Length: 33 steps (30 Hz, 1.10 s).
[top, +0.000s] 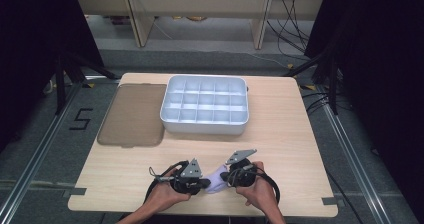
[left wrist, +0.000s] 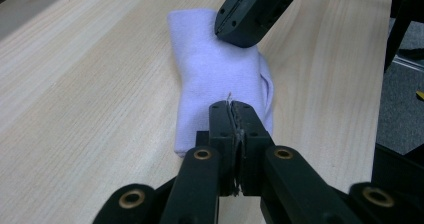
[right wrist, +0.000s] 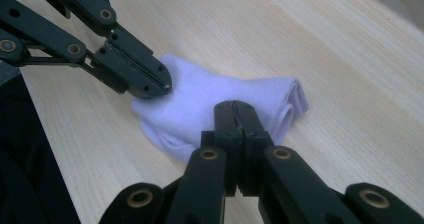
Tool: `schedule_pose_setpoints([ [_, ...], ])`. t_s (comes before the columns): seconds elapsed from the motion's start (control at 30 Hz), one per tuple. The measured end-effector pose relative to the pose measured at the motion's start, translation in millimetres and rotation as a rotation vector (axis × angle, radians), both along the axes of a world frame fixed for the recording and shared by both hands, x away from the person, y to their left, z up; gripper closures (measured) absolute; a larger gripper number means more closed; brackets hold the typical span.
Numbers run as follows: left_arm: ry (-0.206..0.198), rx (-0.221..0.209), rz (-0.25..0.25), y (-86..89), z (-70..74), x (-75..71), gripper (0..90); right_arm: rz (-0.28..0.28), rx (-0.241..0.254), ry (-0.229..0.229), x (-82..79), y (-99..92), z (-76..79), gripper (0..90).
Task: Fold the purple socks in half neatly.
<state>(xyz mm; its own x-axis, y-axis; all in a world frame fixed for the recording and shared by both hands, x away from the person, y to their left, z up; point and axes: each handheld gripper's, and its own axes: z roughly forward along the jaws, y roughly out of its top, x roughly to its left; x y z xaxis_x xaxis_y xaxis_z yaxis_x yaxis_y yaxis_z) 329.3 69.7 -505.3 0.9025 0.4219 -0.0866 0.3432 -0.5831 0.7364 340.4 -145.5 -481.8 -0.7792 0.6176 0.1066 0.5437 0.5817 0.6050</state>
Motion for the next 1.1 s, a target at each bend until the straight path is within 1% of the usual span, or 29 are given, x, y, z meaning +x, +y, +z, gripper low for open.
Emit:
schedule_pose_setpoints([
  [0.03,-0.003,0.003,0.002,0.0,0.0,0.3,86.9,0.005,0.005,-0.004,-0.1,-0.9,0.6,88.5],
  [0.07,-0.015,0.003,-0.008,-0.1,0.1,0.9,86.9,-0.023,0.020,0.025,-1.8,-0.4,3.6,86.5],
  [0.1,-0.010,-0.007,-0.006,-0.7,-0.2,0.4,87.0,-0.030,0.030,0.011,-1.6,-0.7,4.5,84.4],
  [0.13,-0.009,-0.005,-0.008,-0.8,0.0,0.6,87.0,-0.014,0.023,-0.007,0.2,-2.0,6.7,81.1],
  [0.17,-0.008,0.006,-0.023,0.0,0.5,1.9,87.0,-0.043,0.037,-0.017,0.6,-2.6,9.1,77.0],
  [0.2,-0.010,0.018,-0.024,0.4,0.6,2.6,87.0,-0.061,0.034,-0.016,2.2,-4.3,10.5,73.4],
  [0.23,-0.013,0.005,-0.013,-0.7,0.2,1.4,86.9,-0.074,0.034,-0.005,4.3,-6.1,10.5,69.5],
  [0.27,-0.022,0.006,-0.021,-0.9,0.3,2.0,87.0,-0.084,0.039,0.004,5.8,-7.2,10.0,65.3],
  [0.3,-0.018,0.007,-0.020,-0.9,0.4,2.0,86.9,-0.121,0.062,0.025,7.1,-7.9,9.8,59.9],
  [0.33,-0.005,-0.006,-0.009,-1.4,0.0,1.3,86.9,-0.129,0.068,0.030,8.7,-8.1,8.9,56.7],
  [0.37,-0.004,-0.010,-0.008,-1.7,-0.2,0.8,86.9,-0.126,0.080,0.057,10.4,-7.0,7.0,52.4],
  [0.4,-0.021,0.009,-0.019,-0.8,0.4,1.8,86.9,-0.131,0.087,0.058,10.7,-5.3,5.5,50.4],
  [0.43,-0.019,0.007,-0.014,-1.1,0.2,1.2,86.9,-0.135,0.084,0.055,11.3,-3.3,4.2,48.4],
  [0.47,-0.019,0.008,-0.017,-0.9,0.4,1.4,86.8,-0.146,0.069,0.077,11.0,-0.9,2.9,46.4],
  [0.5,-0.020,0.009,-0.023,-0.8,0.5,2.1,86.8,-0.140,0.065,0.078,12.1,0.8,0.3,45.6],
  [0.53,-0.013,0.006,-0.016,-0.9,0.4,1.6,86.8,-0.143,0.049,0.103,12.3,2.5,-1.2,45.6],
  [0.57,-0.017,0.008,-0.022,-0.7,0.6,2.1,86.7,-0.144,0.042,0.102,13.9,2.6,-4.5,45.2],
  [0.6,-0.014,0.011,-0.026,-0.2,0.6,2.2,86.5,-0.162,0.047,0.129,14.0,2.4,-6.6,45.2],
  [0.63,-0.004,0.004,-0.023,-0.4,0.2,2.0,86.3,-0.167,0.059,0.137,15.7,-0.1,-9.8,45.1],
  [0.7,-0.008,0.002,-0.021,0.0,0.0,2.2,86.1,-0.173,0.080,0.162,16.6,-3.1,-14.4,45.5],
  [0.73,0.000,-0.011,-0.018,-0.3,-0.4,1.7,86.0,-0.174,0.088,0.166,16.5,-3.3,-14.9,45.7],
  [0.77,0.019,-0.022,-0.003,-0.4,-0.8,0.5,85.6,-0.179,0.085,0.167,16.4,-2.8,-14.9,45.7],
  [0.8,0.016,-0.021,-0.007,0.1,-0.6,0.6,84.9,-0.184,0.076,0.165,15.8,-1.7,-14.3,45.8],
  [0.83,0.005,-0.016,-0.023,1.5,-0.3,1.6,84.0,-0.182,0.071,0.158,15.5,-0.9,-14.3,46.0],
  [0.87,0.005,-0.014,-0.022,2.0,-0.3,1.4,83.3,-0.175,0.068,0.154,14.9,-0.1,-14.4,48.3],
  [0.93,0.015,-0.030,-0.023,2.0,-1.2,2.0,82.6,-0.184,0.078,0.158,12.6,0.9,-14.8,51.0],
  [1.0,0.037,-0.030,-0.015,3.1,-1.1,2.4,79.8,-0.176,0.092,0.176,12.1,-0.1,-15.2,54.8],
  [1.07,0.040,-0.045,-0.030,3.3,-0.5,2.3,77.1,-0.180,0.117,0.188,11.8,-1.0,-16.6,58.0],
  [1.1,0.051,-0.055,-0.029,3.6,-0.2,1.7,73.4,-0.173,0.125,0.188,12.0,-1.7,-17.6,59.8],
])
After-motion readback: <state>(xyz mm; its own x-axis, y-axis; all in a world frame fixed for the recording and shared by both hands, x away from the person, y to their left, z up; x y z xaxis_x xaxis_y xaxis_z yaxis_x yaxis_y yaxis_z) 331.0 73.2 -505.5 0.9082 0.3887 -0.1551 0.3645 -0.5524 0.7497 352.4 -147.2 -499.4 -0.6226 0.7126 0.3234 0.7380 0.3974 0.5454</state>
